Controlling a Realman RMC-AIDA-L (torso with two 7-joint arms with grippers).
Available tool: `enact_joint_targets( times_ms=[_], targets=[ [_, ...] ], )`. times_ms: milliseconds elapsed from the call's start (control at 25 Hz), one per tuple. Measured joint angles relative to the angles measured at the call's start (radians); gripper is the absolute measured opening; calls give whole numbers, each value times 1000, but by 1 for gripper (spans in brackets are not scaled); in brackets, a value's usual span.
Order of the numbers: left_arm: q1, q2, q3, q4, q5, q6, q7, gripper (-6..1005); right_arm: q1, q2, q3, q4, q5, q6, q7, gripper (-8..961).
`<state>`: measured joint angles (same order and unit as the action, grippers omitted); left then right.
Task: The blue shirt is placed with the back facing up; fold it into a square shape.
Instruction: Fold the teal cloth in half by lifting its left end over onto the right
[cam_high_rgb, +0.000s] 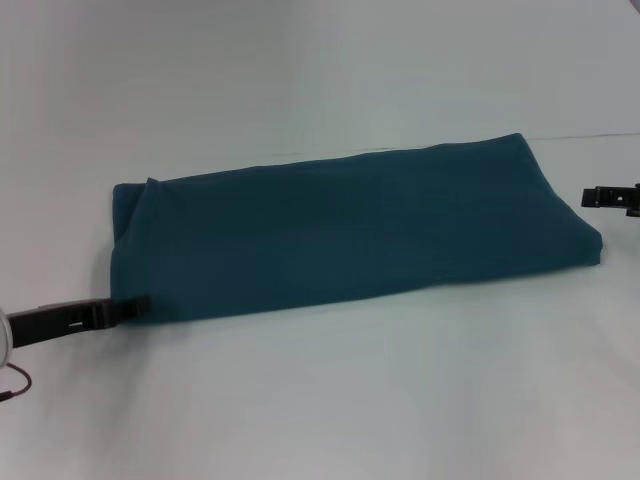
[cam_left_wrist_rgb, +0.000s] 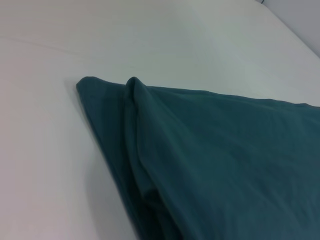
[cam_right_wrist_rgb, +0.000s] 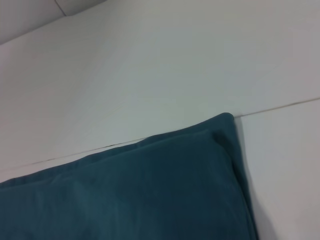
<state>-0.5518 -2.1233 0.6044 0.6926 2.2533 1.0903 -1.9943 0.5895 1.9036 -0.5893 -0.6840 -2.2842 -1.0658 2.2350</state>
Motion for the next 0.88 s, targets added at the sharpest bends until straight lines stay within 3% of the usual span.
enact_joint_targets(
  times_ms=[360, 560, 880],
  targets=[
    [-9, 4, 2, 1, 2, -2, 1, 241, 2, 12, -15, 14, -8, 28, -1, 877],
    [-14, 9, 2, 1, 2, -2, 1, 67, 17, 18, -17, 57, -35, 64, 0, 873],
    [-22, 13, 1, 3, 2, 4, -1, -1, 27, 33, -17, 80, -53, 100, -5, 867]
  ],
)
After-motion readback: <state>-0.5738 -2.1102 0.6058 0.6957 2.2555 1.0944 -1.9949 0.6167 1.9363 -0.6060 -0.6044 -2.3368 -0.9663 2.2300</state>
